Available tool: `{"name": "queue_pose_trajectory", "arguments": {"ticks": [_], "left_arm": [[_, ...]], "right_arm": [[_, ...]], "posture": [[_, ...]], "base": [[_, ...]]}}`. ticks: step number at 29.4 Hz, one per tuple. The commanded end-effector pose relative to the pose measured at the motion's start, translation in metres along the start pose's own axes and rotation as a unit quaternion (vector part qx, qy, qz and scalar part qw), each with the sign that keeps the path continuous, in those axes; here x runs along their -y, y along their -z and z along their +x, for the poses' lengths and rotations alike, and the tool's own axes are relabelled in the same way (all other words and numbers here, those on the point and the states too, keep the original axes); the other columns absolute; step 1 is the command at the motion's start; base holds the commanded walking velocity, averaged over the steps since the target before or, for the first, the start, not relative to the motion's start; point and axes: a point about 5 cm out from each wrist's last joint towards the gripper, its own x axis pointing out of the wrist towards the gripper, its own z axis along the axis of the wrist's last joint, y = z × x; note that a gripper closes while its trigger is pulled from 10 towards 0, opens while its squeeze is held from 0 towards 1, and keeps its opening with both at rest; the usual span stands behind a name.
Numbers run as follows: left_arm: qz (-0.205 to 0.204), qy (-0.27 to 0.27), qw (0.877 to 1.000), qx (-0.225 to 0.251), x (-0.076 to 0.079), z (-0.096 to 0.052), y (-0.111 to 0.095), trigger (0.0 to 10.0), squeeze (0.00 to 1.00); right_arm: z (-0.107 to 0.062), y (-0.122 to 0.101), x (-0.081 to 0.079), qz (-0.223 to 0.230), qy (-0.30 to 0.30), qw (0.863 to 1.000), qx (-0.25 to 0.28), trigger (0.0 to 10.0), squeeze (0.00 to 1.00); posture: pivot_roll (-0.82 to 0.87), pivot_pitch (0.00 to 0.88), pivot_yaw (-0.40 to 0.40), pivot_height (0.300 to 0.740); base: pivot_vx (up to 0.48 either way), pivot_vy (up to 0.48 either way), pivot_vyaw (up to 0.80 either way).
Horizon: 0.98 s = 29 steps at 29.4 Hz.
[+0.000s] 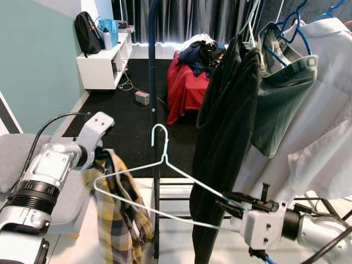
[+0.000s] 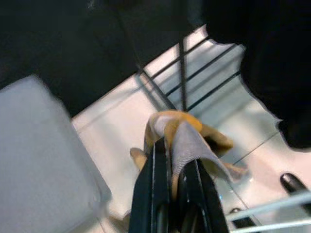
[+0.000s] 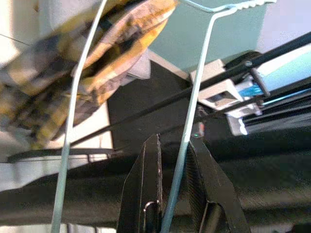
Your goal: Hang hanger
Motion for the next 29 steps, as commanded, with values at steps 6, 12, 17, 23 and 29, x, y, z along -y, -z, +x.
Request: {"name": "queue_pose_trajectory", "arguments": {"ticks": [6,12,17,23,29], "left_arm": [[0.048,-0.004,0.999,-0.022,-0.010,-0.013,0.001,10.0,0.00],[0.052,-0.041,0.997,-0.038,-0.027,-0.019,0.004,10.0,0.00],[0.051,-0.047,0.997,-0.043,-0.031,-0.024,0.003,10.0,0.00],[0.060,-0.028,0.998,-0.025,-0.032,-0.026,-0.002,10.0,0.00],[0.047,0.037,0.998,0.019,-0.016,-0.024,-0.013,10.0,0.00]], "right_arm": [[-0.005,0.004,0.008,-0.022,0.006,1.000,-0.002,10.0,0.00],[-0.011,0.000,0.007,-0.014,-0.017,1.000,0.010,10.0,0.00],[-0.018,0.001,0.005,-0.022,-0.031,0.999,0.002,10.0,0.00],[-0.026,0.006,0.008,-0.035,-0.041,0.998,-0.014,10.0,0.00],[-0.023,0.008,0.012,-0.023,-0.025,0.999,-0.007,10.0,0.00]], "posture": [[0.01,0.122,0.016,0.740],[0.00,0.125,0.017,0.740],[0.00,0.129,0.020,0.740],[-0.01,0.130,0.019,0.740],[-0.01,0.129,0.021,0.740]], "base": [[0.000,0.000,0.00],[0.000,0.000,0.00],[0.000,0.000,0.00],[0.000,0.000,0.00],[0.000,0.000,0.00]]}}
